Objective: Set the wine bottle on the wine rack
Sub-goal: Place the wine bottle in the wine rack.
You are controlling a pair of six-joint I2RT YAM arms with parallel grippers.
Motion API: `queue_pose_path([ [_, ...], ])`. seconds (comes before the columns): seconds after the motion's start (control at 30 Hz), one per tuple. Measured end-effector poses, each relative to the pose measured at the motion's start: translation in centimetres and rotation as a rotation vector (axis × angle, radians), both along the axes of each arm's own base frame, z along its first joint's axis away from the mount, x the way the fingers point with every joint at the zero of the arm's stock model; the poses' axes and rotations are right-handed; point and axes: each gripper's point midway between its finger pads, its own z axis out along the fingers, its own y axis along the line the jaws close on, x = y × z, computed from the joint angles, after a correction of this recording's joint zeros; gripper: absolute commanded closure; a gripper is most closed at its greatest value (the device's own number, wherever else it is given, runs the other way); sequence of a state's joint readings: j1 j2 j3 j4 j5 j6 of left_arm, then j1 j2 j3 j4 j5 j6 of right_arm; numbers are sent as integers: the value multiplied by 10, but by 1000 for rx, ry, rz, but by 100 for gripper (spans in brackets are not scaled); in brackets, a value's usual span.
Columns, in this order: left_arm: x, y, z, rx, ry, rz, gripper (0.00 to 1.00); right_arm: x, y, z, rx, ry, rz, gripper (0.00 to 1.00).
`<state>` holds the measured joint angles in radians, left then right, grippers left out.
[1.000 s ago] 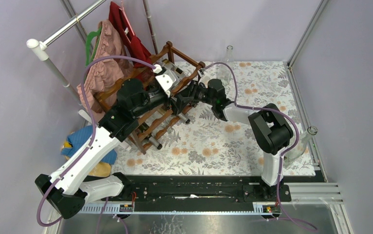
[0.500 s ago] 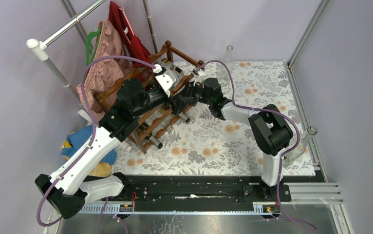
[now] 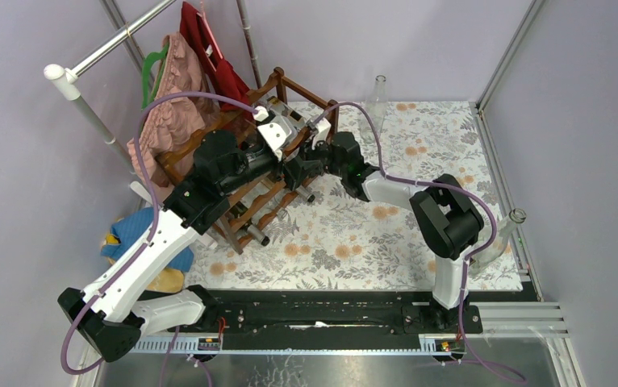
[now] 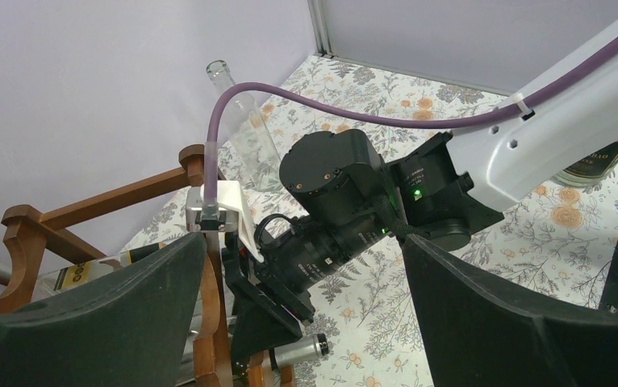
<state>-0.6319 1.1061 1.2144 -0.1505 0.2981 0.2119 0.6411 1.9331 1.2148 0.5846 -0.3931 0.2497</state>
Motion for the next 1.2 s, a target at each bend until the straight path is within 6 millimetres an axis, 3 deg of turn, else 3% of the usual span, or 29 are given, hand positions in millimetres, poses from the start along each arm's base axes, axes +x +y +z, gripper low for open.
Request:
queue_pose_path([
  [0.37,1,0,-1,2,3,0,1,2,2,-2,-100,-133,-14,84],
  [0.83,2,-1,-5,7,10,0,1,4,1,-3,-159,-204,-11,59],
  [1.2,2,-1,-5,7,10,0,1,0,2,-3,-176,-203,14,48],
])
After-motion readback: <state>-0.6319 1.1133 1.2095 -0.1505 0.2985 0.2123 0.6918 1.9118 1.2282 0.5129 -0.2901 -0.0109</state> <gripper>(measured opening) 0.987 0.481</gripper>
